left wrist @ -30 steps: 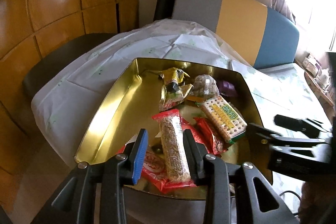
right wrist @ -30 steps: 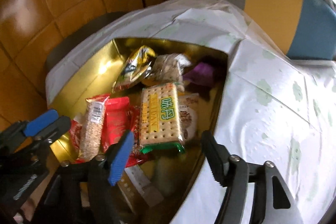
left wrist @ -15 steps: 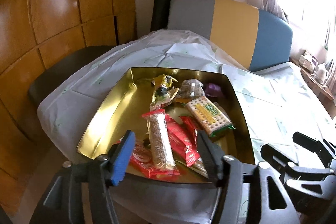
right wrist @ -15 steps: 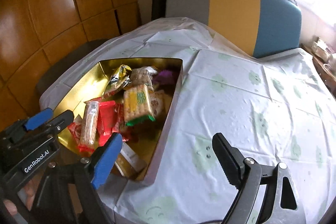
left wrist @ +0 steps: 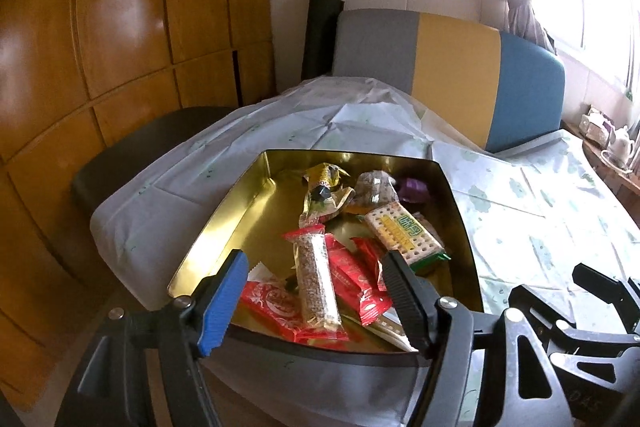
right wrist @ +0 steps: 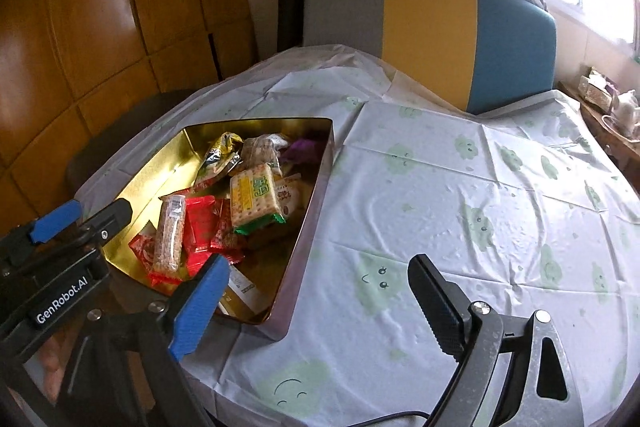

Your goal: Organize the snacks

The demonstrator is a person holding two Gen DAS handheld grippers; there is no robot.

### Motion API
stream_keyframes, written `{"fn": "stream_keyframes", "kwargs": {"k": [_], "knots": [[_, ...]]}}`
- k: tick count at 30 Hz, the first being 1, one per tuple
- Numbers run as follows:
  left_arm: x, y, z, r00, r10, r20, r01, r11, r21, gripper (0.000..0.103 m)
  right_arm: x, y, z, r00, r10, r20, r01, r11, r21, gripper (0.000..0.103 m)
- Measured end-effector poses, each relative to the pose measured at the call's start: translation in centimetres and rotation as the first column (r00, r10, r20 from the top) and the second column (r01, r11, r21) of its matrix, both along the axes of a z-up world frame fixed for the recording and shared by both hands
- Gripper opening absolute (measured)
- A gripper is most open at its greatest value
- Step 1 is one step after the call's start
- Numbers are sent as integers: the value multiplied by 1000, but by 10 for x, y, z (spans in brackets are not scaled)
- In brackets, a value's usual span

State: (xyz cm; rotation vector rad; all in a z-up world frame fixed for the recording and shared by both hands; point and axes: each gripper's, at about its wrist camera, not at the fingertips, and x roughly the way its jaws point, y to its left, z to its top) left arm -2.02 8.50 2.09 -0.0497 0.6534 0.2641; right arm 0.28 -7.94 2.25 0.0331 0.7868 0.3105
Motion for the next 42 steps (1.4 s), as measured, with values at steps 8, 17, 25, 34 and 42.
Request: {"fn": "stream_keyframes", "kwargs": {"k": [8,17,25,34,42], "knots": [[-3,2,3,1000,7,18,-7,1000,-6,70,-2,2,1,1000,6,7,-6,1000,-7,93],[-2,4,2,1000,14,10,-14,1000,9,69,-3,7,0,1000,18,7,-18,1000,-15,93],[-3,3,2,1000,2,6,-2,1000,0,69,-2,9,-1,1000,20,6,-20,1000,-18,93],[-3,4,2,1000,-4,2,4,1000,-1,65,-2,11,-2,1000,26,4,-26,999,-20,93],[-1,1,-1,1000,-18,-9,18,1000,-5,64,-1,12,-4,1000,31,-3,-31,999,-17,93]]}}
